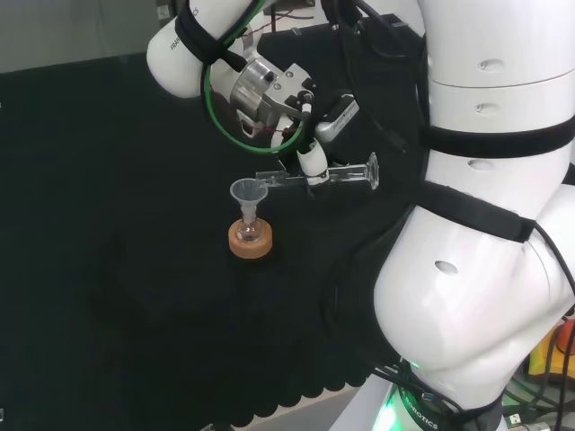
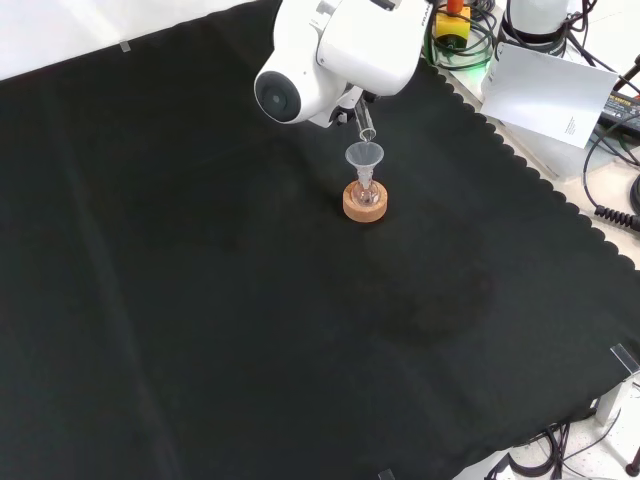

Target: Pour the water from the graduated cylinder into the round-bottom flask.

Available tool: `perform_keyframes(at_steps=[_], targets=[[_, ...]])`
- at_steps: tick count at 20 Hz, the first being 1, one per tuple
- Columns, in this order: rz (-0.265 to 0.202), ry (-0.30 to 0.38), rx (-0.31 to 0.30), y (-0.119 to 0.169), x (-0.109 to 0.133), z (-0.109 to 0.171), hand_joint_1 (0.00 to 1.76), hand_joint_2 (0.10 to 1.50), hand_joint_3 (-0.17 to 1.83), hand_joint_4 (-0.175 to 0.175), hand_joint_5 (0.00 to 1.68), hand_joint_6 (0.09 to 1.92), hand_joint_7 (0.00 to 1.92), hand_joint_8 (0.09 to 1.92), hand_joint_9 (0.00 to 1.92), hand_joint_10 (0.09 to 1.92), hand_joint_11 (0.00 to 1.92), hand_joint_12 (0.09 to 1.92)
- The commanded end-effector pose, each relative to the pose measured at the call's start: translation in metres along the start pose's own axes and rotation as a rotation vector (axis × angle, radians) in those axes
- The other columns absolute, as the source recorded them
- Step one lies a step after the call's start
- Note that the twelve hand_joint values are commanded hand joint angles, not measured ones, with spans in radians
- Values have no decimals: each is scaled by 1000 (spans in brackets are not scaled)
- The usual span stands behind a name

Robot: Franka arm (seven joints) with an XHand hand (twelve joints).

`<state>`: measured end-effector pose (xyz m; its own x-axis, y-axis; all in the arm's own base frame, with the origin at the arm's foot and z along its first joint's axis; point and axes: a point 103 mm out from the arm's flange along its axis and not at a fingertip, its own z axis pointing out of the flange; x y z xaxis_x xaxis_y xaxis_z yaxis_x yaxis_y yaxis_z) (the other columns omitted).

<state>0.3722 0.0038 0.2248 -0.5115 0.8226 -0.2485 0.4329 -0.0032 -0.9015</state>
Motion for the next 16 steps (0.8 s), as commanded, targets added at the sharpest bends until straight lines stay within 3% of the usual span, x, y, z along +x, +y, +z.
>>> perform_keyframes(at_steps=[1,16], targets=[[12,-11,3,-1,0,-3,1262,1103,0,-175,995,979,1023,964,1445,87,1281,726],[61,-49,17,-6,0,-8,1262,1103,0,-175,995,979,1024,964,1448,87,1284,723]])
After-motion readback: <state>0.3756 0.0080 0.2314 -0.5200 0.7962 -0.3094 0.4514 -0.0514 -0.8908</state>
